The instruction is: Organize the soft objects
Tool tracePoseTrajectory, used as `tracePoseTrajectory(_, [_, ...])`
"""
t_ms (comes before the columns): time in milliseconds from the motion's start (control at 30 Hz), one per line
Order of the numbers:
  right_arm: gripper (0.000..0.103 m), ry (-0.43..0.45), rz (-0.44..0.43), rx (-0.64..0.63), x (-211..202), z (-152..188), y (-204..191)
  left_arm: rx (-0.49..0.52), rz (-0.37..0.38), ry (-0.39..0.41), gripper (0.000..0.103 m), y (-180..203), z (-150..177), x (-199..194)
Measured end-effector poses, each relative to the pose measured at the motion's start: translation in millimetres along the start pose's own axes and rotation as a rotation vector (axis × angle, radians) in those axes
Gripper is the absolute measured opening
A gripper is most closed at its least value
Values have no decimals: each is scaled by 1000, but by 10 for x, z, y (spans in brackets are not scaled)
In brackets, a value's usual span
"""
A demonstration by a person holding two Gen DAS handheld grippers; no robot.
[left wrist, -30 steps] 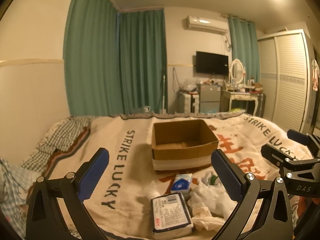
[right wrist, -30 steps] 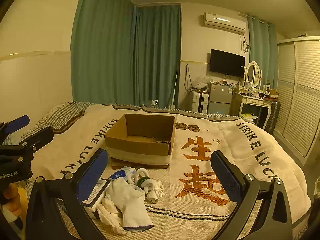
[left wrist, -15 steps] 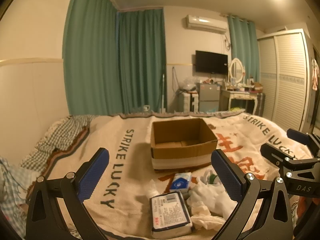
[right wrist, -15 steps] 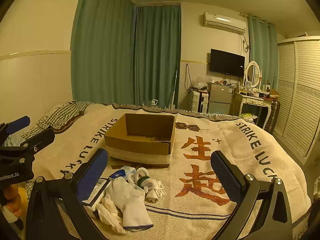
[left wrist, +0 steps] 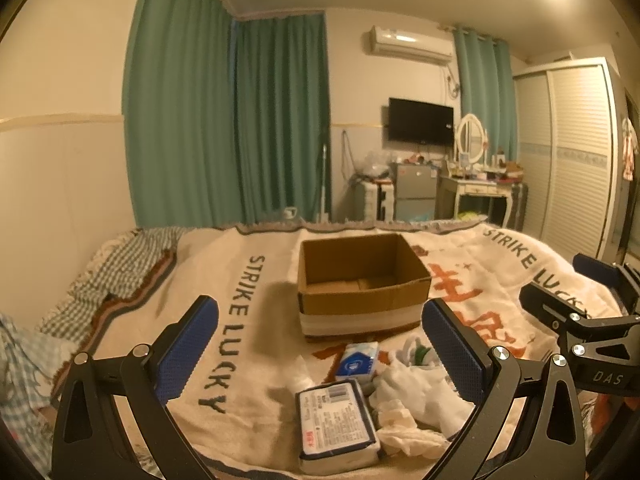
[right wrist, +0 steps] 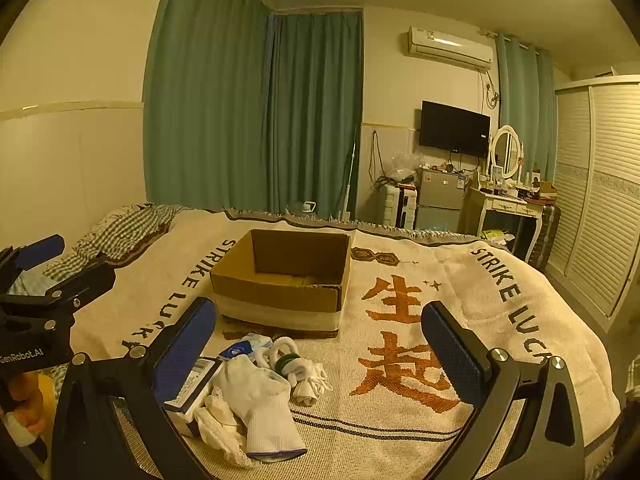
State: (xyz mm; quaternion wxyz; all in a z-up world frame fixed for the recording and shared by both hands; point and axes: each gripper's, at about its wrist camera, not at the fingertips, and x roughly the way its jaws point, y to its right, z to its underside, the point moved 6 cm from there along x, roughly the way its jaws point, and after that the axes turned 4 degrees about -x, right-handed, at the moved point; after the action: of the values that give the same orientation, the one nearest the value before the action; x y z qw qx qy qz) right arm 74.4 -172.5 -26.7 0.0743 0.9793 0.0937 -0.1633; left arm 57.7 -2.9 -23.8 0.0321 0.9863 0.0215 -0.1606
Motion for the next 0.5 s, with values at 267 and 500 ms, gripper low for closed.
tracePoseTrajectory(267, [103,17,-4,-2,-96,-93,-23,3,22,-15,103,16,-46,-54])
tracePoseTrajectory(500, [103,16,-16,-12,-107,-106,-80,1,21,-21,103,-4,-49,-68])
